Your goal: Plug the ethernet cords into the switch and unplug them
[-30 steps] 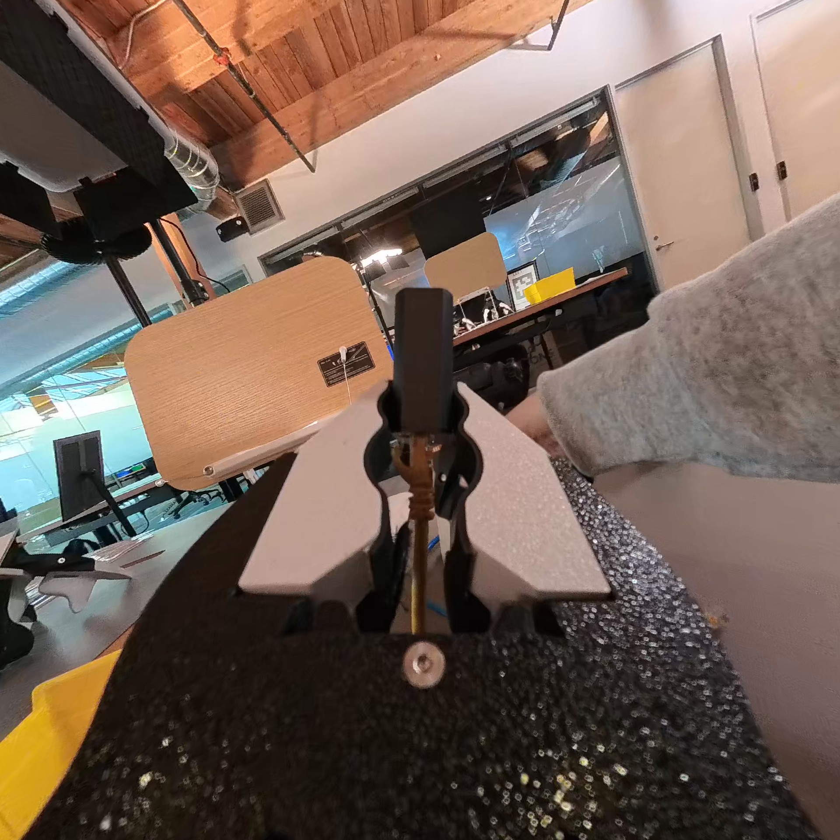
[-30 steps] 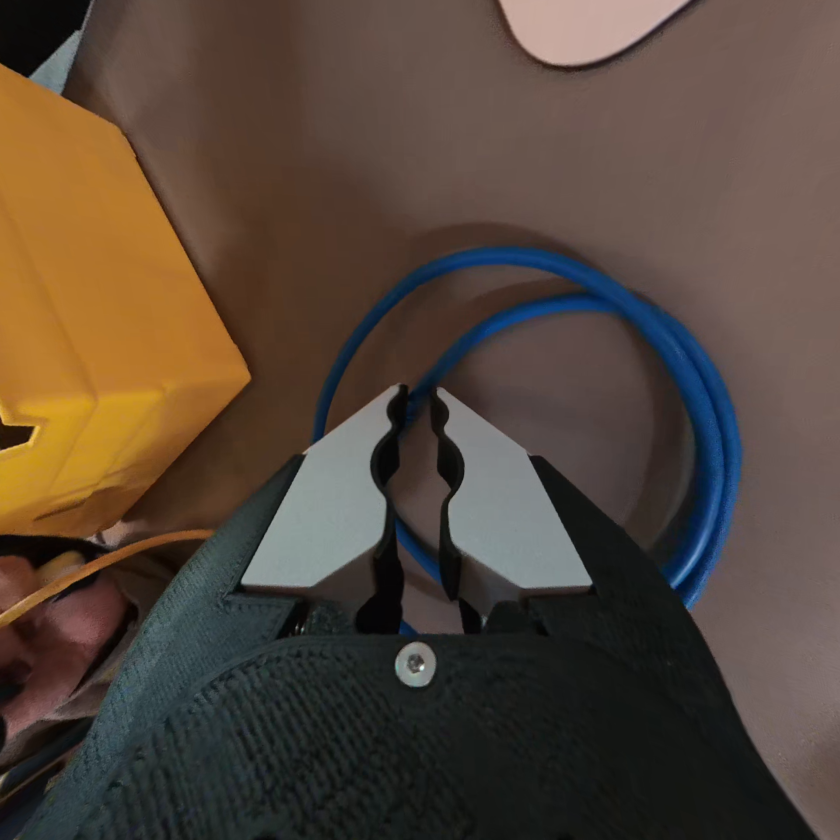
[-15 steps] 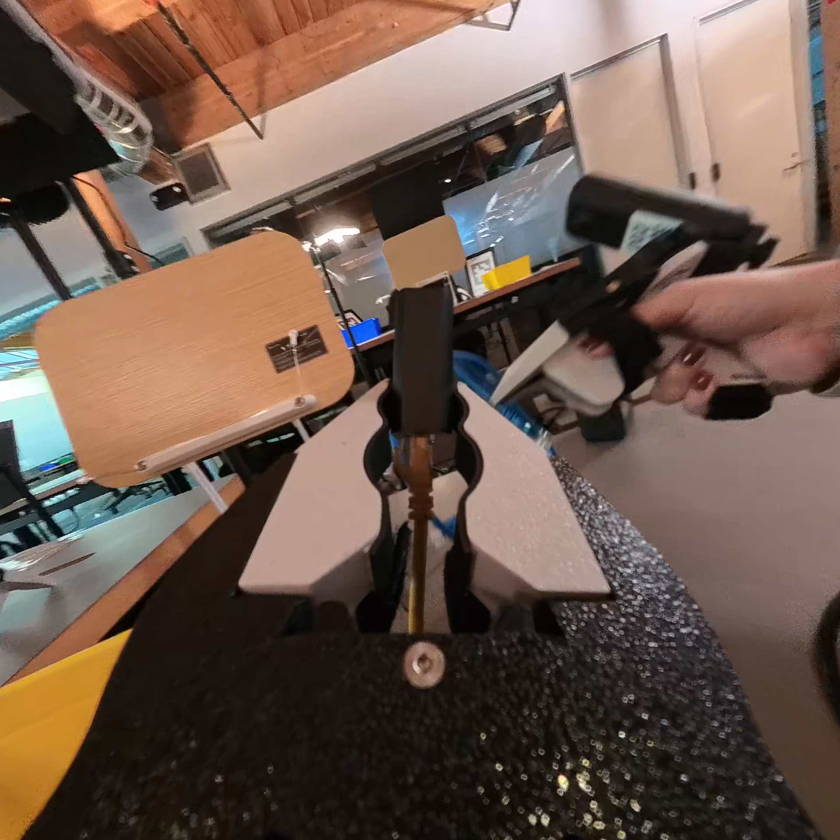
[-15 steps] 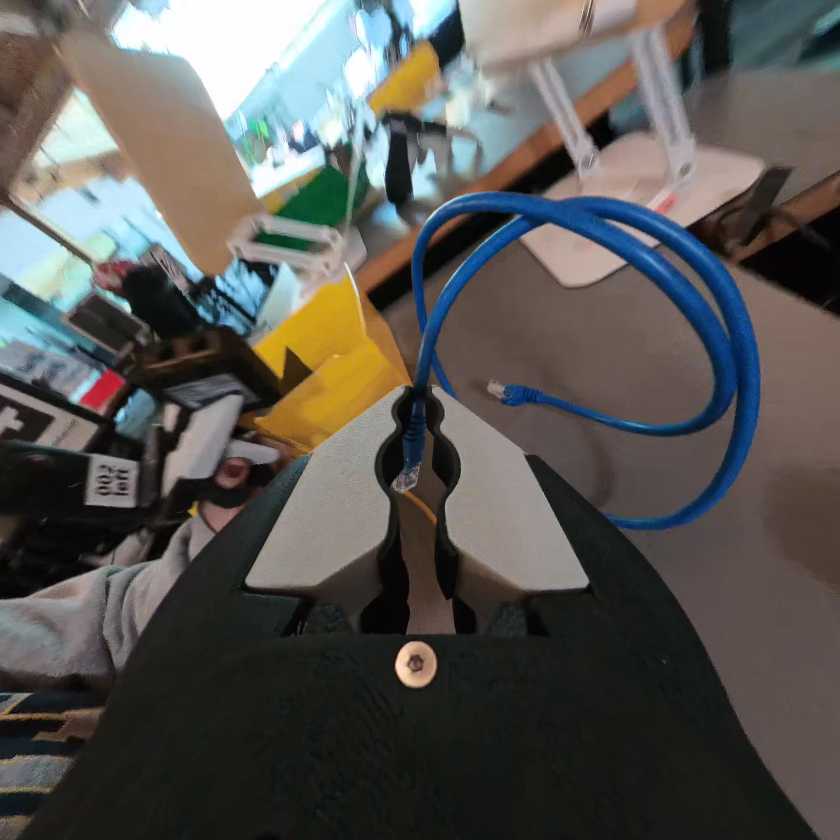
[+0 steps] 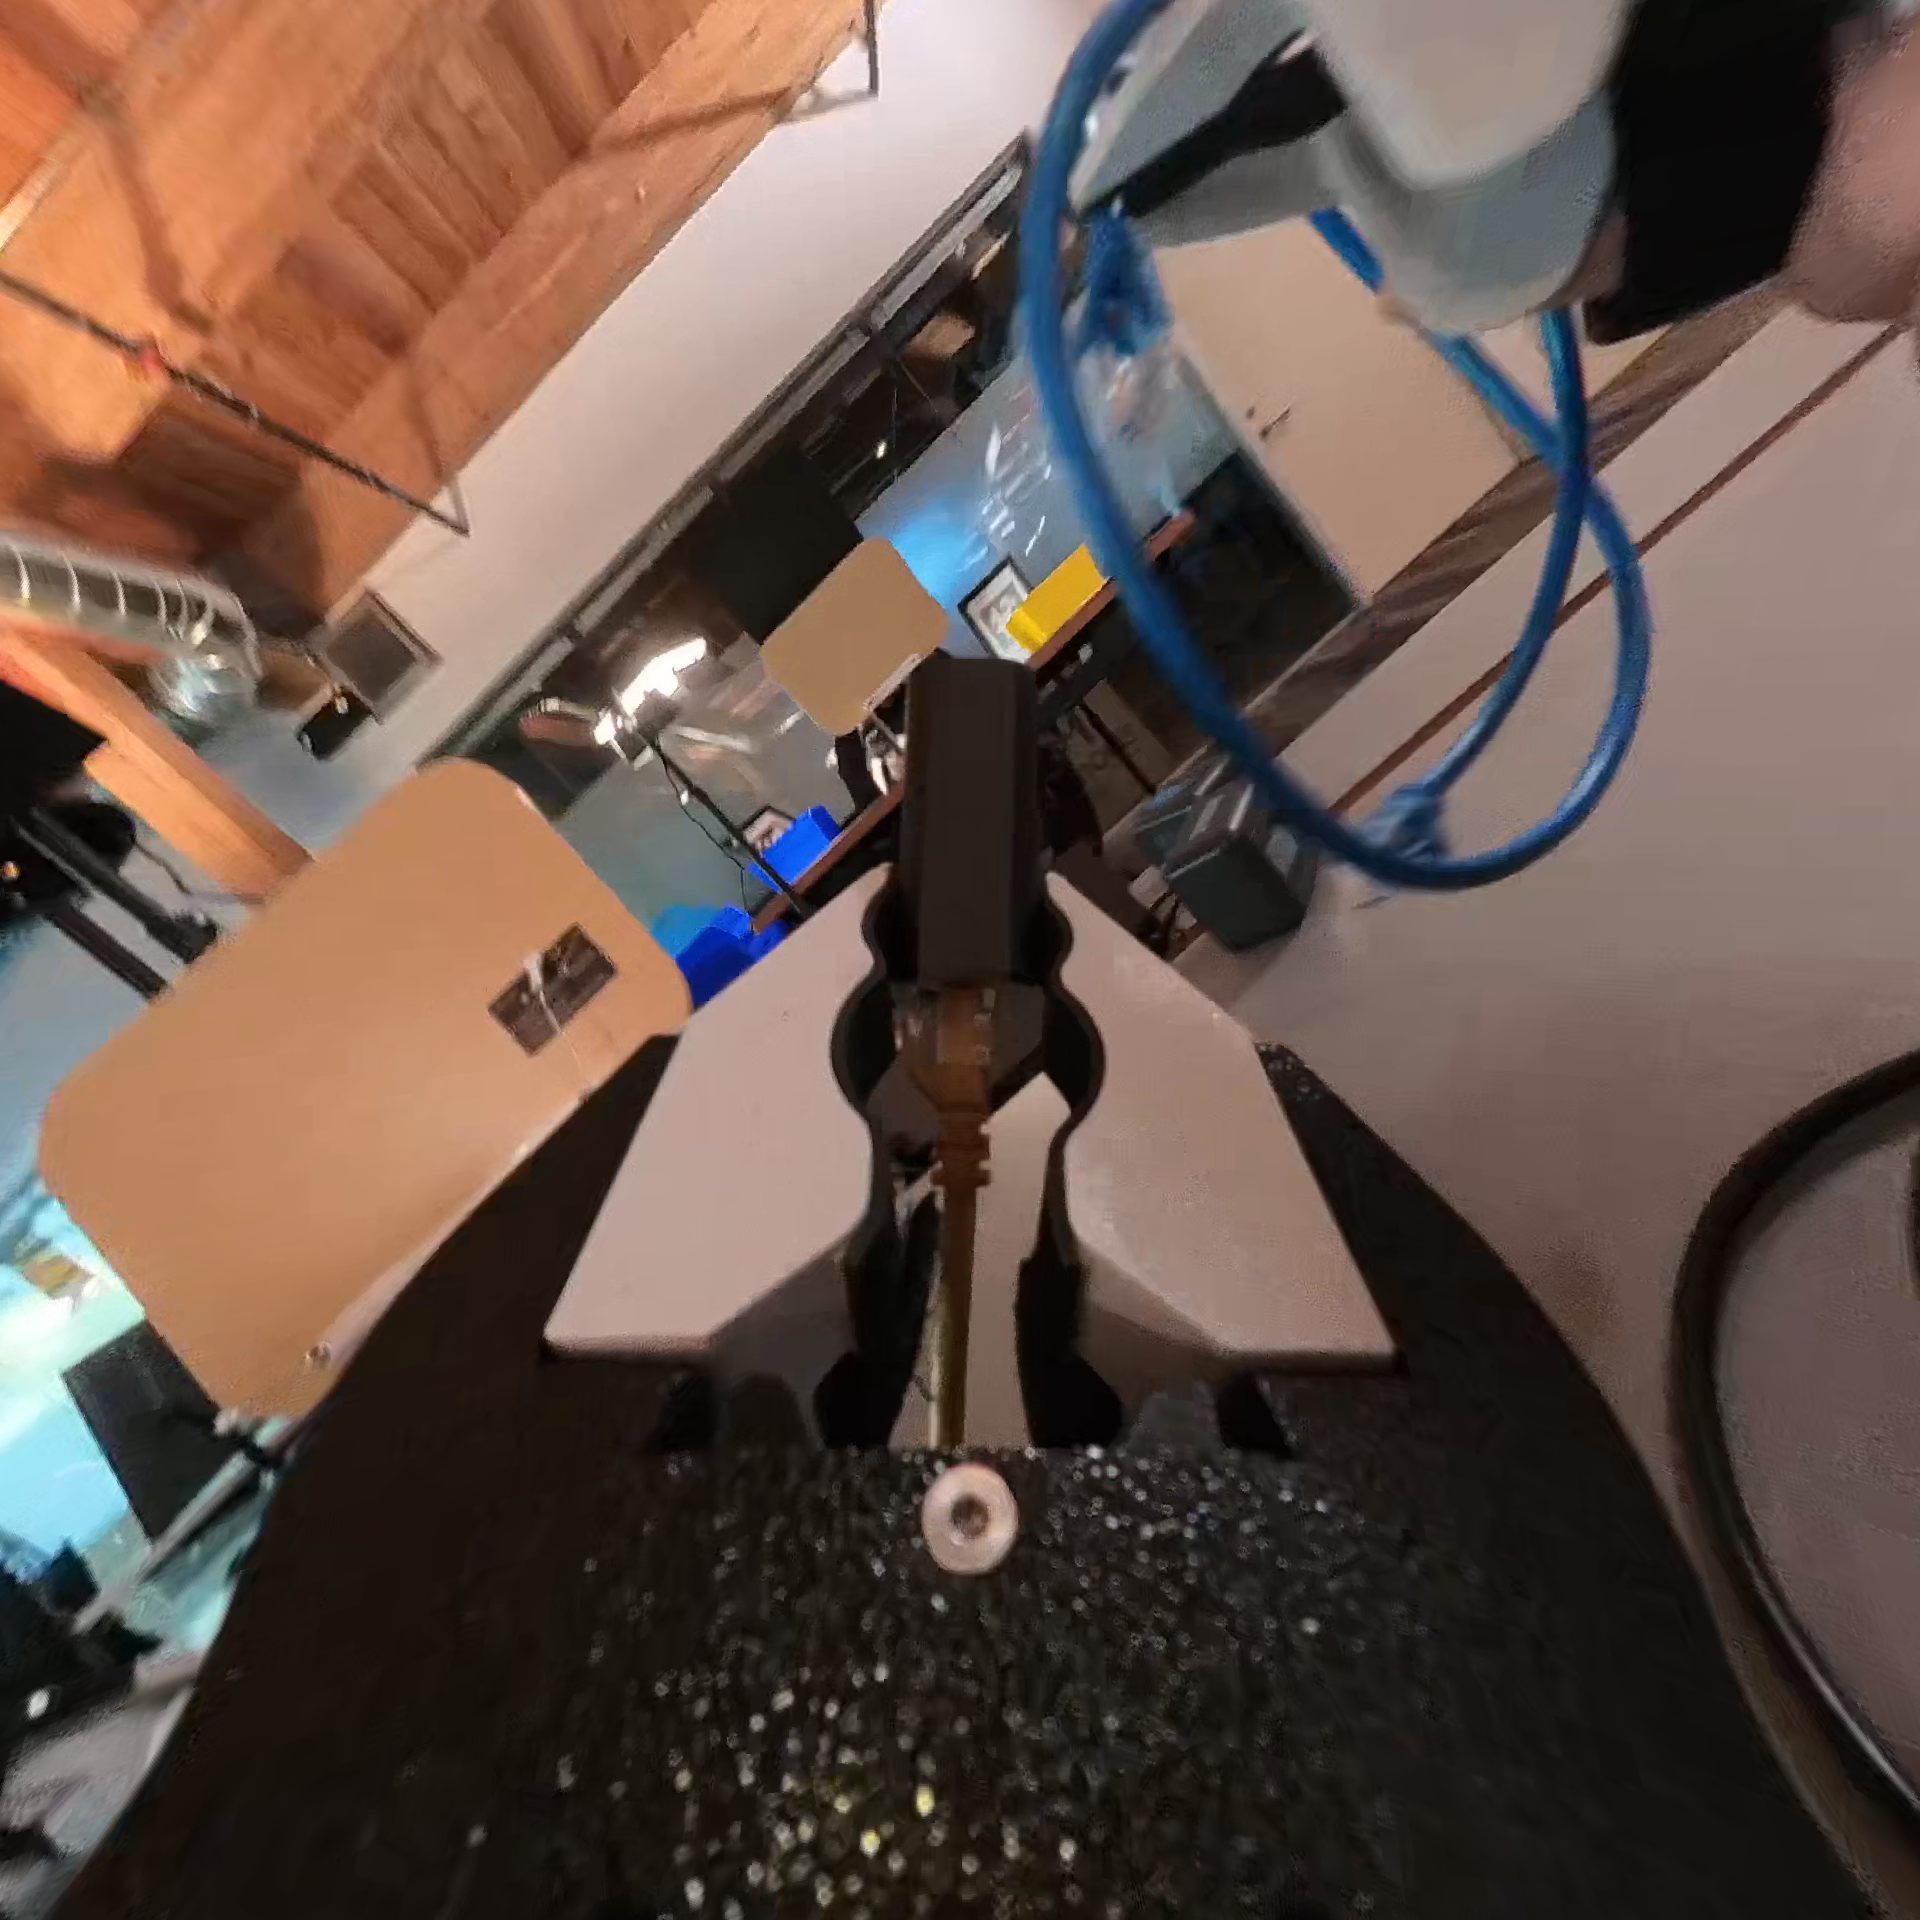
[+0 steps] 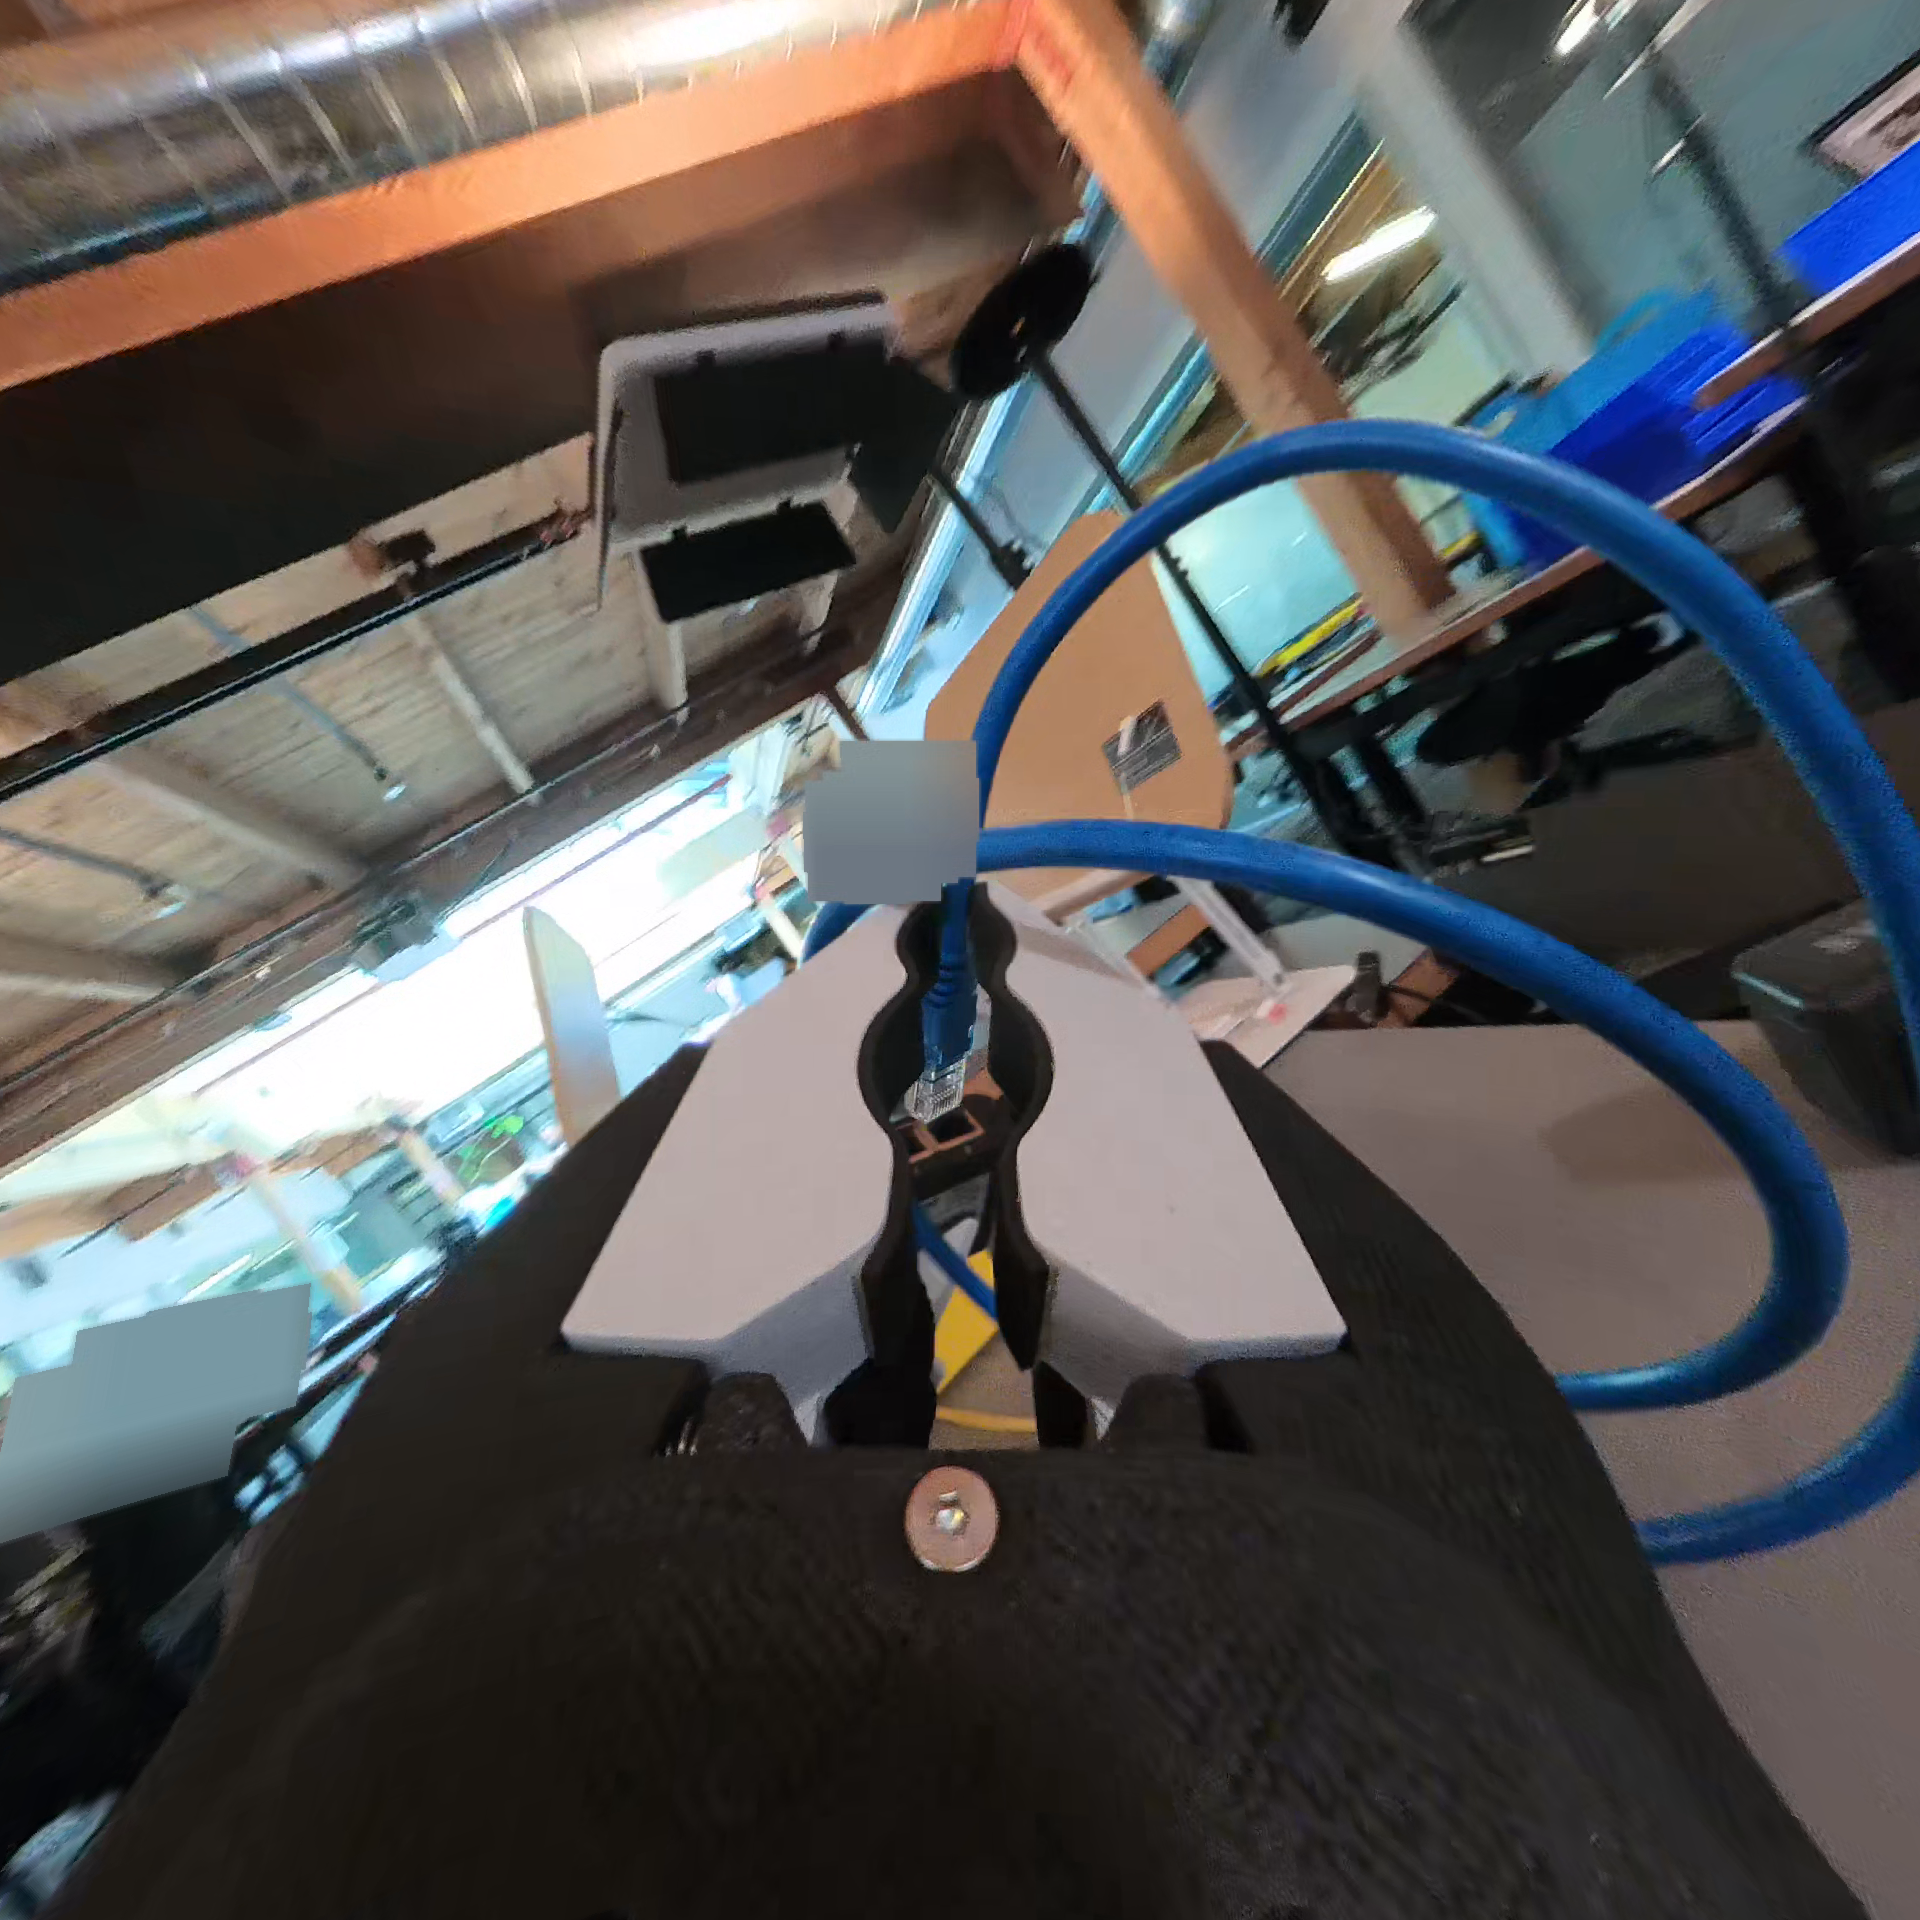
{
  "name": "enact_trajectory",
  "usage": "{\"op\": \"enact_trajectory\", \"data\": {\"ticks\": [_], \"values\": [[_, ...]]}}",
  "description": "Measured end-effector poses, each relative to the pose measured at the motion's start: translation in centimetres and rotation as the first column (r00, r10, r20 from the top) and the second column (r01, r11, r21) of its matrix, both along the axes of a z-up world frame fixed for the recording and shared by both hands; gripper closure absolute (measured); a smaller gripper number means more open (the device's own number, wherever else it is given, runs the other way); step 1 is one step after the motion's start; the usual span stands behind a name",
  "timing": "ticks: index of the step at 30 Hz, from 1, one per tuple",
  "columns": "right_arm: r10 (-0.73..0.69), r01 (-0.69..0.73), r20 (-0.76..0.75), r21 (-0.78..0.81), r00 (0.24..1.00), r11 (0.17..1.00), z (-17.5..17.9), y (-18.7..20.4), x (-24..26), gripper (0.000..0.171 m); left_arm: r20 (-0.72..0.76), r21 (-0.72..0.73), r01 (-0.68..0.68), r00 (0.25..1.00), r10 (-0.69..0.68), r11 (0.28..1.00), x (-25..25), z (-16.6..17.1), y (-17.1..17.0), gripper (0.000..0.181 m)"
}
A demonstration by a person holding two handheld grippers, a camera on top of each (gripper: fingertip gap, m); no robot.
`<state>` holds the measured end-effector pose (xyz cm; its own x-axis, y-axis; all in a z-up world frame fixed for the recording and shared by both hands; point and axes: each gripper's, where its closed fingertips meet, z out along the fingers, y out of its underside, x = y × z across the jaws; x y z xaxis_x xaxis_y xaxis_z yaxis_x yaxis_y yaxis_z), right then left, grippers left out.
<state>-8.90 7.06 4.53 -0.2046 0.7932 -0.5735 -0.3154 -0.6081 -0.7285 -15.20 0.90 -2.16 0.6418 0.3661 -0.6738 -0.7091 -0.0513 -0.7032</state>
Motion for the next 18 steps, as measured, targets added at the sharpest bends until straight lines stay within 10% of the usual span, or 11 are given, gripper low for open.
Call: {"op": "enact_trajectory", "data": {"ticks": [13, 18], "values": [[-0.081, 0.088, -0.070, 0.105, 0.994, 0.991, 0.3, -0.9, 0.7, 0.167, 0.075, 0.088, 0.178, 0.980, -0.185, 0.980, 2.1, 0.8, -0.2, 0.160], [0.149, -0.054, -0.224, 0.381, 0.963, 0.923, 2.4, -4.5, 2.0, 0.167, 0.088, 0.129, 0.174, 0.979, -0.186, 0.976, 2.1, 1.9, -0.8, 0.160]]}}
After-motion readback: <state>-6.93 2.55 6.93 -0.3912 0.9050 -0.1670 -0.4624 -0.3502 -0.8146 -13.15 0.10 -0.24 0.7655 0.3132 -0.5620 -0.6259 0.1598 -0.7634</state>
